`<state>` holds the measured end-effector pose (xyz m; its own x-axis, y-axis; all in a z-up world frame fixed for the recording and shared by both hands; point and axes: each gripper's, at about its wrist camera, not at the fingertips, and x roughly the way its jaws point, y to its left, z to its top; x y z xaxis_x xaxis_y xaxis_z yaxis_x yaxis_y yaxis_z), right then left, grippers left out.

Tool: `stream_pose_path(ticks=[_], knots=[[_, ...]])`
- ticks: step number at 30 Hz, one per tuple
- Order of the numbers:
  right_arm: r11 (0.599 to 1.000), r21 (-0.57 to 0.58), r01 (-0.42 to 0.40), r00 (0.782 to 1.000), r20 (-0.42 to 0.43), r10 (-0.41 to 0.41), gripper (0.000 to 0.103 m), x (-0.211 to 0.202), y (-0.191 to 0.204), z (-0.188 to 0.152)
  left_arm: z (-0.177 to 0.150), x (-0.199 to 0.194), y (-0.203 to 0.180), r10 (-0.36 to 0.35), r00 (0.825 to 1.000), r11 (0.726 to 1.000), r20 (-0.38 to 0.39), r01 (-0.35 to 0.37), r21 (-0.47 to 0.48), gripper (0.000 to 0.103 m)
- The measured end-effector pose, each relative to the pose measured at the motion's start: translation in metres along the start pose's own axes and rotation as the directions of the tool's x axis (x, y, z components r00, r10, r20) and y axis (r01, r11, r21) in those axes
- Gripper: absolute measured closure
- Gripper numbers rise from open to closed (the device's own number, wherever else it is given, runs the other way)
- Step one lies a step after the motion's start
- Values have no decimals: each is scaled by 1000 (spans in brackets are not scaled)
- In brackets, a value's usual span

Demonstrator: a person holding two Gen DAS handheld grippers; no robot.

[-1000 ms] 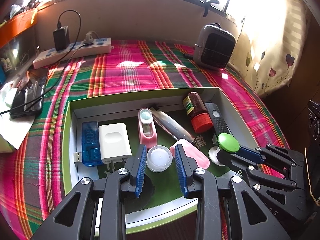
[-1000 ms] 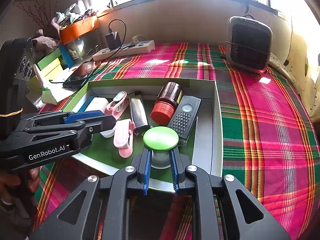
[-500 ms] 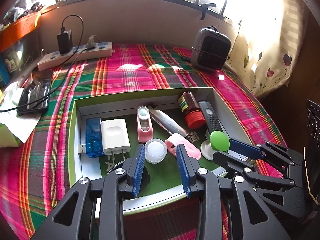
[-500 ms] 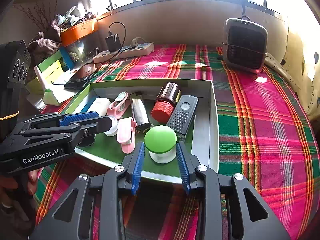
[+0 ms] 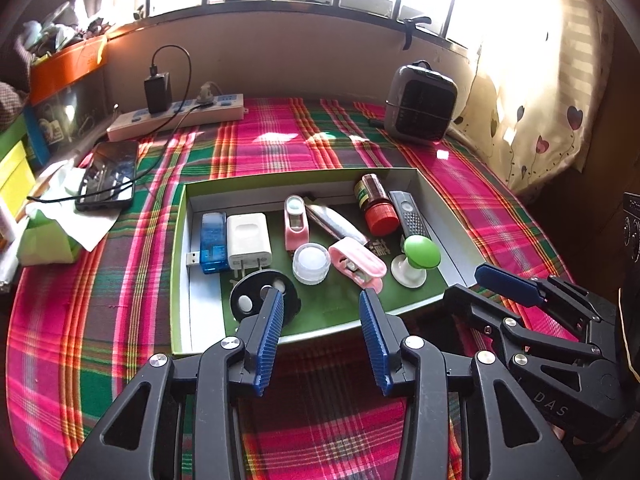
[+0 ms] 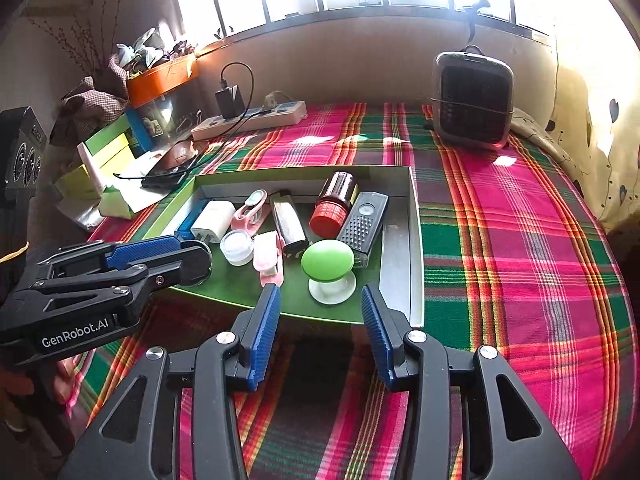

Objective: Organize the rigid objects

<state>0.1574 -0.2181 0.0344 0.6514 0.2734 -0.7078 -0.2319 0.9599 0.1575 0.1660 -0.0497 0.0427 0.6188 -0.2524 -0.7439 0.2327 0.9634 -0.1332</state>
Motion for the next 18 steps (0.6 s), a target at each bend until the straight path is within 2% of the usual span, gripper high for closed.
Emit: stream_pose_path(ticks=[9,18], knots=[[1000,6,20,1000,-2,-19,56,-15,5,-18,-27,-11,-5,36,999,999,-13,-36,-6,64],[999,24,44,998,-42,-43,56,-16,5,-35,-52,-10,-3,66,997,997,-42,-68,-33,64]])
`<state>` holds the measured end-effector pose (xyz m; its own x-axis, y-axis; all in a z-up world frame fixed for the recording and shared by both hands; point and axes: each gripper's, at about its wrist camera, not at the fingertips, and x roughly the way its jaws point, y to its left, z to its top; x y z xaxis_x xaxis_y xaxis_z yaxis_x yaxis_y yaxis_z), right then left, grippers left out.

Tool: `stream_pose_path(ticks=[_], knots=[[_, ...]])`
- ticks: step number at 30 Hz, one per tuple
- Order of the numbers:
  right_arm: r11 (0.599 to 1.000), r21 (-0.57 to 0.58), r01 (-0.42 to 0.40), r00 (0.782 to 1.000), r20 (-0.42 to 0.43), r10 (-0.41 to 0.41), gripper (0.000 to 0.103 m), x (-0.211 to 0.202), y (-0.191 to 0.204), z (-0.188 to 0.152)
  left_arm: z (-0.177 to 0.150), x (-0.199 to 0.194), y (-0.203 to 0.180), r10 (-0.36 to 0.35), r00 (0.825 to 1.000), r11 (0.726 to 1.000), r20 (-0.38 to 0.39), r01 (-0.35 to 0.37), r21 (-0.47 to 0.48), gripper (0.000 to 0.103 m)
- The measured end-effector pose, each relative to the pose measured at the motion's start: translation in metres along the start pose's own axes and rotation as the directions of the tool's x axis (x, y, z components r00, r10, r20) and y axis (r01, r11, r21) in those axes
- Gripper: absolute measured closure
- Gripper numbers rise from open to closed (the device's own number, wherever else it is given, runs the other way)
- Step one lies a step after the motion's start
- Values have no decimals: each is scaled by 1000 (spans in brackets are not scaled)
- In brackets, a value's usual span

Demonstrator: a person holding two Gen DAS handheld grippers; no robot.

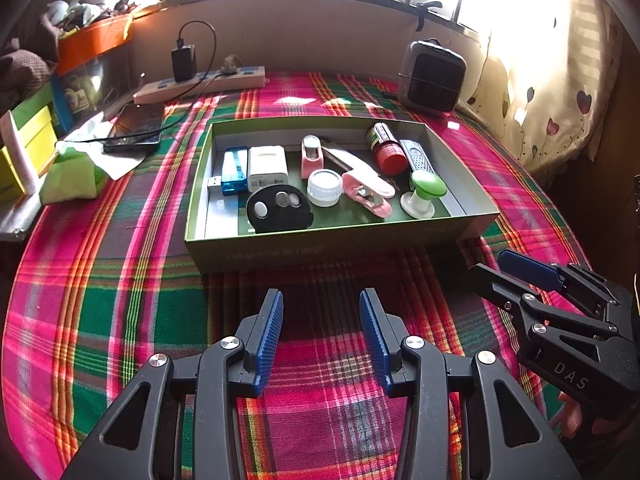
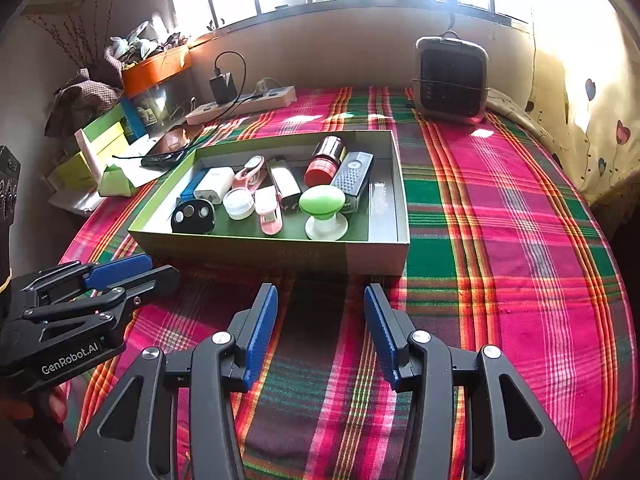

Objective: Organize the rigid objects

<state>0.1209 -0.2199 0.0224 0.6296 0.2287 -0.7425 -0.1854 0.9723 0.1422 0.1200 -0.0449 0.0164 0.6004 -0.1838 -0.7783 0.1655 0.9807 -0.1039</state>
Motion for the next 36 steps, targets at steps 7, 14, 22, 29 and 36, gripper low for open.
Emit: stream_pose_path(ticks=[7,14,22,29,36], knots=[[1000,-19,24,999,-35,-25,56,1,3,-12,-15,3,0,25,999,1000,-20,-25,-5,64],[998,-21,61,996,-67,-62,56,1,3,-24,-23,2,-6,55,998,998,-8,-55,7,64],[994,-34,104,992,-68,-106,56,-2,4,-30,-28,3,-18,123,992,992,14,-123,29,58],[991,-51,124,989,-70,-128,55,-1,7,-30,-29,2,-20,130,991,991,13,-130,21,55],[989,-24,148,986,-76,-150,42,0,1,-30,-29,2,-21,141,990,990,12,-141,12,55]])
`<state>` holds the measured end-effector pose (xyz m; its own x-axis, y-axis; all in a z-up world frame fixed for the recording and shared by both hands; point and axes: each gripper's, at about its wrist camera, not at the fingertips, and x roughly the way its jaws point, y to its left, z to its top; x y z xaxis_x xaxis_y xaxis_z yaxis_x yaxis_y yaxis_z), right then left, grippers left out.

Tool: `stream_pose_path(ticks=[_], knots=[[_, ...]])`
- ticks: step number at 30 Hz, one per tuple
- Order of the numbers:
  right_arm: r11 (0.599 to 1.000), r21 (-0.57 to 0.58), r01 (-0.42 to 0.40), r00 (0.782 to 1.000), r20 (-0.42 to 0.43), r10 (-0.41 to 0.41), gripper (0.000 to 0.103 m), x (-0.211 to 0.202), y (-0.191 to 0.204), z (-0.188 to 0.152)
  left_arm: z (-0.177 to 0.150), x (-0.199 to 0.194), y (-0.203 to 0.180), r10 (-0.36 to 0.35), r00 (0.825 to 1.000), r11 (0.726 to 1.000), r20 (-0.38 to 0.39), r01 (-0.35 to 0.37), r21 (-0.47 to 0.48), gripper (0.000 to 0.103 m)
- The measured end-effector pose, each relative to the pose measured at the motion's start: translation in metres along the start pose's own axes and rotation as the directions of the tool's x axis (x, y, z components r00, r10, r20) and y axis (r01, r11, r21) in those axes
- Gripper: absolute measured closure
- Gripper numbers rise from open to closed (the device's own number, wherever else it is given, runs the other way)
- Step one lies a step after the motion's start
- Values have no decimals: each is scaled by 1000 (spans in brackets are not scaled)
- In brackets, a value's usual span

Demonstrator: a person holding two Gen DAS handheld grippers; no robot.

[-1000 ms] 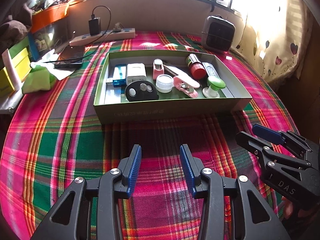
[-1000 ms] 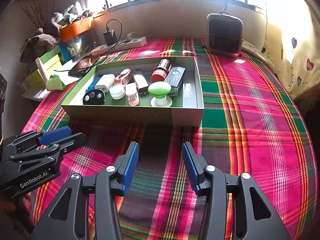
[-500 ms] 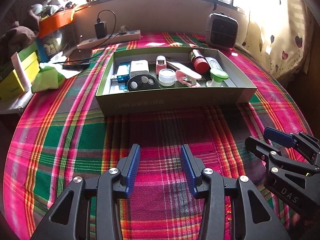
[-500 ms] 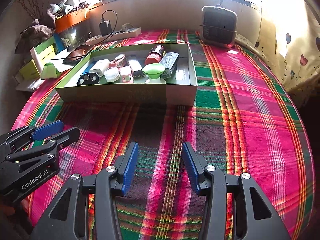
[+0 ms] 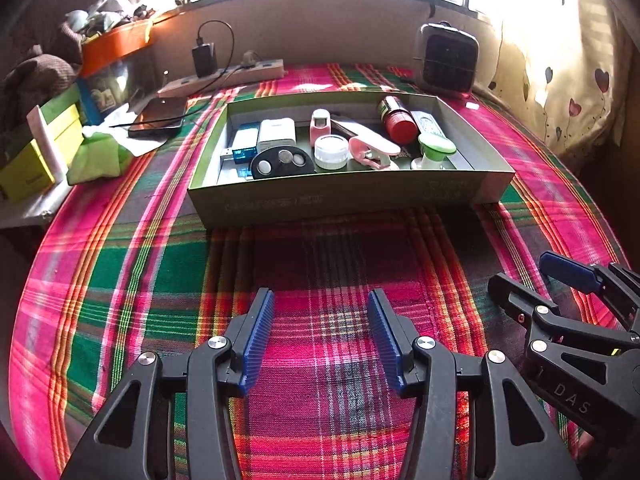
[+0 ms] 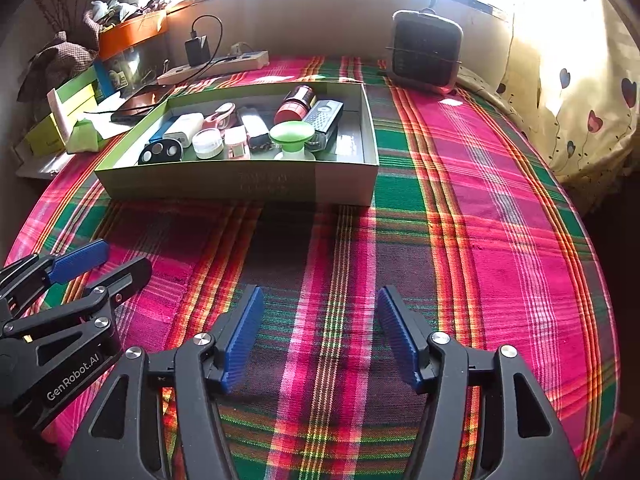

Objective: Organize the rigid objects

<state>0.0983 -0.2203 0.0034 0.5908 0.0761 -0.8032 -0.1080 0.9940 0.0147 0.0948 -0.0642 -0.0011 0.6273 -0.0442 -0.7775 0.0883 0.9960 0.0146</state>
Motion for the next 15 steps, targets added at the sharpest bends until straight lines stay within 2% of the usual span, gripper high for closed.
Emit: stream_pose_path(ticks=[15], knots=[[1000,-5,6,1000,0,-6,41,0,1,0,0,0,0,-1,1000,1000,0,1,-1,55]])
